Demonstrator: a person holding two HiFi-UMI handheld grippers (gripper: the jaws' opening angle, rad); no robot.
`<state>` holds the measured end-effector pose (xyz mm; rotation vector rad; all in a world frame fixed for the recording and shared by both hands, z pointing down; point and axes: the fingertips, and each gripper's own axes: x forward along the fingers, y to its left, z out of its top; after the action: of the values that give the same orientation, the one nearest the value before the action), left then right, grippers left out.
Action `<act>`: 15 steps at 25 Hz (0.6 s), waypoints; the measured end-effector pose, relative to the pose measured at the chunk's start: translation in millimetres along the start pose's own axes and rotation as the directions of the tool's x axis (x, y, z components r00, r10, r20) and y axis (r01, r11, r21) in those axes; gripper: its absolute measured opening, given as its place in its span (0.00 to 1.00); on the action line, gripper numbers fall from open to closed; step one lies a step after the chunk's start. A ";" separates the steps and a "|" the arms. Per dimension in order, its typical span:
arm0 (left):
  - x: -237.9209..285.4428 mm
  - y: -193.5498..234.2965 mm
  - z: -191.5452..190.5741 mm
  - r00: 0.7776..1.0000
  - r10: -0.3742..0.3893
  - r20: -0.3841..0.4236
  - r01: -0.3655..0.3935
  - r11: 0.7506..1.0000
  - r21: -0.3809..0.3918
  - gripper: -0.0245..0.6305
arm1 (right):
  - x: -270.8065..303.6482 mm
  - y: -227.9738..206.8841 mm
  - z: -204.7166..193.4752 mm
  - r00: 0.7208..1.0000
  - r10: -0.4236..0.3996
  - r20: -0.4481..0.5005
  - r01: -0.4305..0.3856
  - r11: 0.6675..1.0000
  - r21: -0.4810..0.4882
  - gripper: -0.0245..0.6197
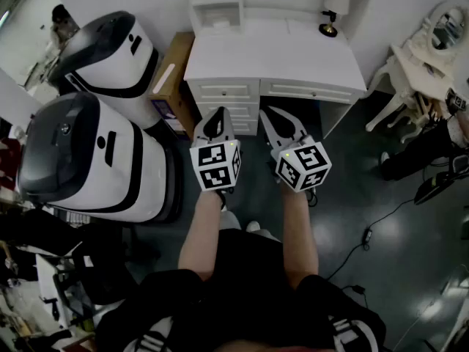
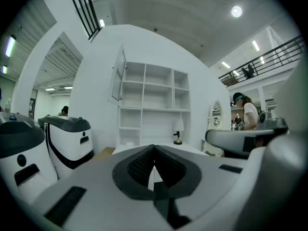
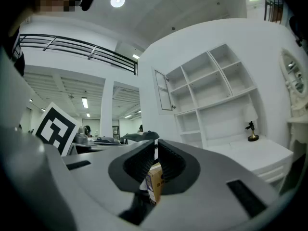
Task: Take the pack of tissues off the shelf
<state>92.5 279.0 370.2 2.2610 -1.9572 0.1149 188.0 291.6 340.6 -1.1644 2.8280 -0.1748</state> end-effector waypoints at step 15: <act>16.8 49.9 7.7 1.000 0.009 0.011 -0.009 1.000 -0.023 0.05 | 49.3 -16.1 -9.1 0.995 -0.098 -0.015 0.098 0.995 0.027 0.07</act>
<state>45.4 254.4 368.3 2.2435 -1.9641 0.0807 163.2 246.2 350.4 -1.3019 2.7723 -0.2280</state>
